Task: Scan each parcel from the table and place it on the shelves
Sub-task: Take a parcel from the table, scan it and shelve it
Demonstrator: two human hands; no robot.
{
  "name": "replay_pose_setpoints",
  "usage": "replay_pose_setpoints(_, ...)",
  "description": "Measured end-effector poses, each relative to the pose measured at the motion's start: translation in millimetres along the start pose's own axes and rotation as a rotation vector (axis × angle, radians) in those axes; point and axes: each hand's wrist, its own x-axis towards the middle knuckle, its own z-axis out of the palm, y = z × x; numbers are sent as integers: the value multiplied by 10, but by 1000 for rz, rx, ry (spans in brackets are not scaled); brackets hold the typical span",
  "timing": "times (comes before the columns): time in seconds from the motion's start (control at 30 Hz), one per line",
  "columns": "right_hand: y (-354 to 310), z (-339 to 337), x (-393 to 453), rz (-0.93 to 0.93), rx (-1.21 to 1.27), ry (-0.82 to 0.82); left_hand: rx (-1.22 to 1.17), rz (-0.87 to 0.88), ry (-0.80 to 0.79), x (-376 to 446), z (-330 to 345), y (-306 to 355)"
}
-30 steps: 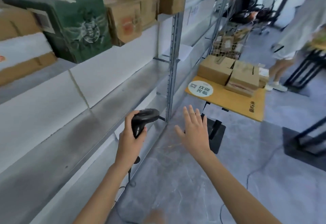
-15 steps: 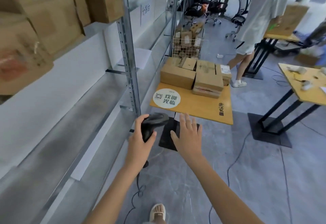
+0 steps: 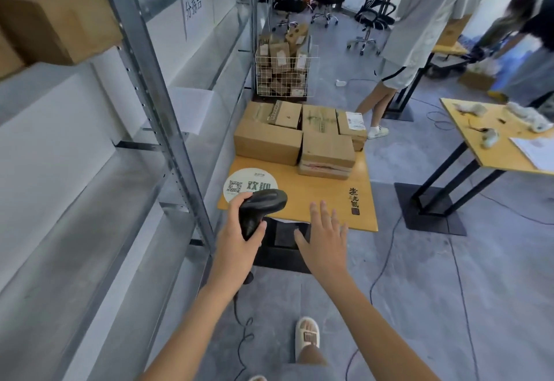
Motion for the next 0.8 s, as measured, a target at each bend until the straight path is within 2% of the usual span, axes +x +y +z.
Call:
replay_pose_setpoints(0.3, 344, 110, 1279, -65, 91, -117, 25, -19, -35, 1046, 690, -75)
replay_pose_setpoints(0.43, 580, 32, 1972, -91, 140, -103, 38, -49, -30, 1552, 1094, -81)
replay_pose_setpoints(0.53, 752, -12, 2477, -127, 116, -98, 61, -84, 9, 1867, 1394, -118)
replay_pose_setpoints(0.8, 1207, 143, 3667, -251, 64, -207, 73, -196, 9, 2459, 2005, -343)
